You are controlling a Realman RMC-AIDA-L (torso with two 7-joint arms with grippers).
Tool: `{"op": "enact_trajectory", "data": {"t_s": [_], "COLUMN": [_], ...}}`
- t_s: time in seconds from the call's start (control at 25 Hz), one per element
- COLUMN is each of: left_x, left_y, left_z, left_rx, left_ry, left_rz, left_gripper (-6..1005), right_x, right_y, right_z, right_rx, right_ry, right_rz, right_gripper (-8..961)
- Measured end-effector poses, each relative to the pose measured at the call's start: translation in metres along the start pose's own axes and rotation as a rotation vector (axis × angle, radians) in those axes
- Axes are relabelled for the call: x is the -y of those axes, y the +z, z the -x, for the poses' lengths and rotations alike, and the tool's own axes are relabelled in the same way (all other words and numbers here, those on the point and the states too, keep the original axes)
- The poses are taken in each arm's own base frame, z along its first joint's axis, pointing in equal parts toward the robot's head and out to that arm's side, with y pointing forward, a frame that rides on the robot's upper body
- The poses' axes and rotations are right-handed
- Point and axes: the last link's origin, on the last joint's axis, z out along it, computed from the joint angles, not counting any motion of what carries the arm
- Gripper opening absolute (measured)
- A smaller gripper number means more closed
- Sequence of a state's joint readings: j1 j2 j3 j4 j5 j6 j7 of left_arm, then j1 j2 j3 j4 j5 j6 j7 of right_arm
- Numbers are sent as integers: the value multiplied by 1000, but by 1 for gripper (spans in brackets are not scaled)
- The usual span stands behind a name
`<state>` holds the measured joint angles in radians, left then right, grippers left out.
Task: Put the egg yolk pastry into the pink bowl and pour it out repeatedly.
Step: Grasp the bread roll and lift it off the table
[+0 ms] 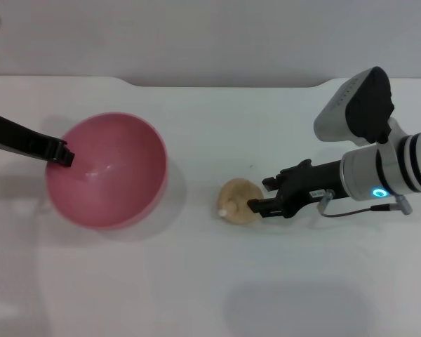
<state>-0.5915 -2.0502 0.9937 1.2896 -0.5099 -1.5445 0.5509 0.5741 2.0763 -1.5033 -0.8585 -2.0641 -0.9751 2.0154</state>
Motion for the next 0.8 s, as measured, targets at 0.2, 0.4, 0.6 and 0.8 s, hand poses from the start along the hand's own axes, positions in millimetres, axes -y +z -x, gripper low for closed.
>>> {"op": "enact_trajectory", "data": {"t_s": [0.2,0.4,0.6,0.8], "left_x": [-3,-3,-4,-4], "left_y": [1,2,2,2], "left_z": [-1,0,1,0], "left_rx": [2,9,11,9], "left_ry": [6,3,2,-5], "left_rz": [6,11,12,11], "left_gripper": [-1,-1,-1,-1], "right_x": [0,-2,-7,-6], "right_y": [11,21,30,31], "right_z": [1,1,-2,-2], "right_rx": [28,53,21,21], "right_ry": [12,12,-3,-9], "right_rz": [-9,-21,-14,-26], "right_gripper": [599,741,749,742]}}
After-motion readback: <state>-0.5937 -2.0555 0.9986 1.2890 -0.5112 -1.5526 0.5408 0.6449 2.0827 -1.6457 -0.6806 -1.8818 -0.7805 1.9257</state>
